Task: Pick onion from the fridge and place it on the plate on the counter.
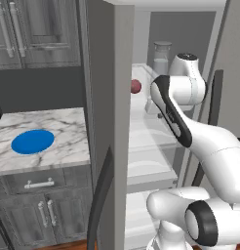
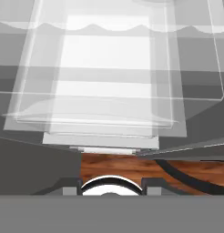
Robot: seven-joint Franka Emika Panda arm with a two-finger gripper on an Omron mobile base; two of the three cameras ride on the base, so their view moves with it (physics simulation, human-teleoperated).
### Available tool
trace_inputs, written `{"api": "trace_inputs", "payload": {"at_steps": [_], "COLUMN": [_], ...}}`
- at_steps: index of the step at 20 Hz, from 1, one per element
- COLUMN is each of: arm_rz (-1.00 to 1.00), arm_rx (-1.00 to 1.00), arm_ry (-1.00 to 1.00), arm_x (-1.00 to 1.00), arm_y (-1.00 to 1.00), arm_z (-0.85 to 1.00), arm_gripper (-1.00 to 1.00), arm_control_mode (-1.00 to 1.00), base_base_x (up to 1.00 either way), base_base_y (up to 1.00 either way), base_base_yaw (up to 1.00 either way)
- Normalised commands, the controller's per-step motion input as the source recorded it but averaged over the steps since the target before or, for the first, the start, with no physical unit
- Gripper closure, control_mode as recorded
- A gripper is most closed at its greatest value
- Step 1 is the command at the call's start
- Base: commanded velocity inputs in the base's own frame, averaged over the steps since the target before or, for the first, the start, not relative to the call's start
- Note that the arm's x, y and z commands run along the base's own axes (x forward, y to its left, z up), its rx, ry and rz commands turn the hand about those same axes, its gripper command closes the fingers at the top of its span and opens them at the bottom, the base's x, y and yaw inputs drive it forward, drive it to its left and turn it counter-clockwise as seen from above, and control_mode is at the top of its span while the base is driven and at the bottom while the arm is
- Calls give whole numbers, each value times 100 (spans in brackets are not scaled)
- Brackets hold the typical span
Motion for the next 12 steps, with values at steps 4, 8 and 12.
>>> {"api": "trace_inputs", "payload": {"at_steps": [4, 8, 12], "arm_rz": [3, 7, 1], "arm_rx": [0, 0, 0], "arm_ry": [-7, -19, -29], "arm_x": [-1, -4, -3], "arm_y": [1, 6, 11], "arm_z": [6, 34, 52], "arm_gripper": [-100, -100, -100], "arm_control_mode": [-100, -100, -100], "base_base_x": [0, 0, 0], "base_base_y": [0, 0, 0], "base_base_yaw": [0, 0, 0]}}
